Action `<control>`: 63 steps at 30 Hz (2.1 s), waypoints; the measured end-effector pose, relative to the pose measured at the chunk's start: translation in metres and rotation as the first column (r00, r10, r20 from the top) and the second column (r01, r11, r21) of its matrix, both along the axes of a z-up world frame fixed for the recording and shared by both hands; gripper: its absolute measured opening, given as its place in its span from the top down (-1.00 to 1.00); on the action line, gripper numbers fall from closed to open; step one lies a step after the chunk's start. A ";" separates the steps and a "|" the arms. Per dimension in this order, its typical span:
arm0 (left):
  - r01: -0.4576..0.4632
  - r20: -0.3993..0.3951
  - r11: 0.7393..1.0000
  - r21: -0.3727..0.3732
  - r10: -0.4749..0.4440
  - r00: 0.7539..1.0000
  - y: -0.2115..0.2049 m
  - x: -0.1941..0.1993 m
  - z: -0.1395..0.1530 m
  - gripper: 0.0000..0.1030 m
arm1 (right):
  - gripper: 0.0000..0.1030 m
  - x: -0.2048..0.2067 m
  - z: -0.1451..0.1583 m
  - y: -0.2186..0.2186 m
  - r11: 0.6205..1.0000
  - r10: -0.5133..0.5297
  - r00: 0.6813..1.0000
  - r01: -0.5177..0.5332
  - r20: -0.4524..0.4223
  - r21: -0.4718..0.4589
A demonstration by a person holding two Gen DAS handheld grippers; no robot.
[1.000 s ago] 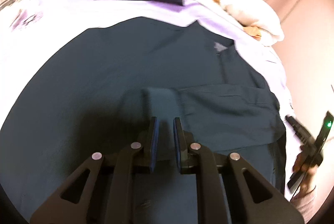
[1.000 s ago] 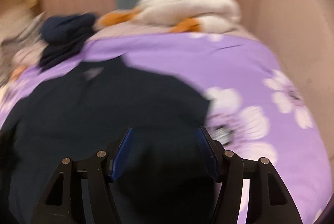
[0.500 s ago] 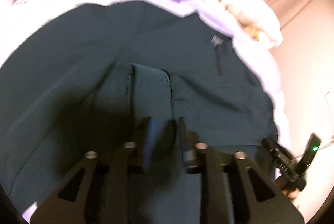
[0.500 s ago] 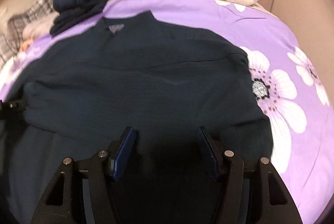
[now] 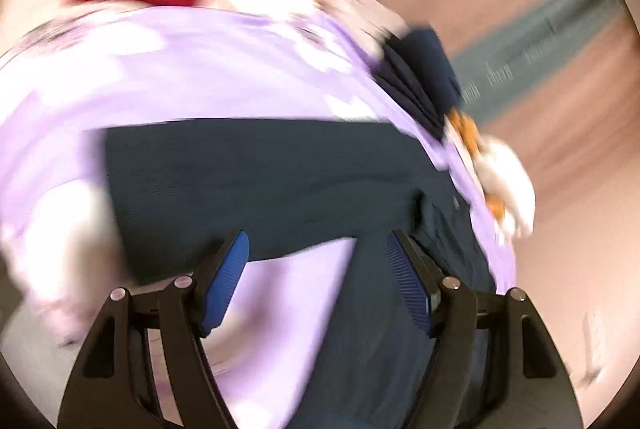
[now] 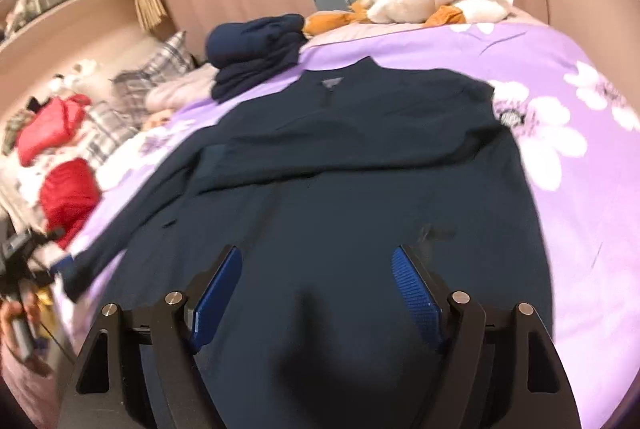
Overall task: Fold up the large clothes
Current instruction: 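Grasp the ribbed cuff of the other sleeve with the left tool, then lift and fold the held sleeve across the jacket body with the left tool, release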
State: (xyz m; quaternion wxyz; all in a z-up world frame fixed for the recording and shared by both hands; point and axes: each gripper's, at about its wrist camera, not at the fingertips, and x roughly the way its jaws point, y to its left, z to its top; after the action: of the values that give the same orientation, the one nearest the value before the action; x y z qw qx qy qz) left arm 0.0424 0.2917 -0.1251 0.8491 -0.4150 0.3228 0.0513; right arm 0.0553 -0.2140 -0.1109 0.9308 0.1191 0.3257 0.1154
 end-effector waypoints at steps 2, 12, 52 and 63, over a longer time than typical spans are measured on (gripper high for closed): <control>-0.061 -0.015 0.998 -0.031 0.061 0.998 0.020 -0.027 -0.009 -0.44 | -0.53 -0.009 -0.001 0.003 0.999 0.004 1.000 -0.005 0.017 0.046; -0.120 -0.034 0.950 -0.288 0.115 0.993 0.052 -0.057 -0.058 -0.44 | -0.56 -0.026 -0.012 0.014 0.995 0.008 1.000 -0.009 0.014 0.100; -0.037 0.039 0.999 0.025 0.036 0.999 0.026 0.017 0.015 0.81 | -0.56 -0.031 -0.019 0.063 0.992 0.076 0.997 -0.073 -0.034 0.102; 0.100 0.087 0.975 0.197 -0.119 0.989 -0.041 0.071 0.080 0.81 | -0.56 -0.029 -0.020 0.065 0.990 0.083 0.996 -0.080 -0.030 0.112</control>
State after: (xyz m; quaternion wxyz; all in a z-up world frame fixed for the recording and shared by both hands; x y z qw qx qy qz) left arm 0.1131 0.2506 -0.0448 0.9016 -0.3147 0.2964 0.0150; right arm 0.0264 -0.1494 -0.1311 0.9116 0.1592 0.3393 0.1692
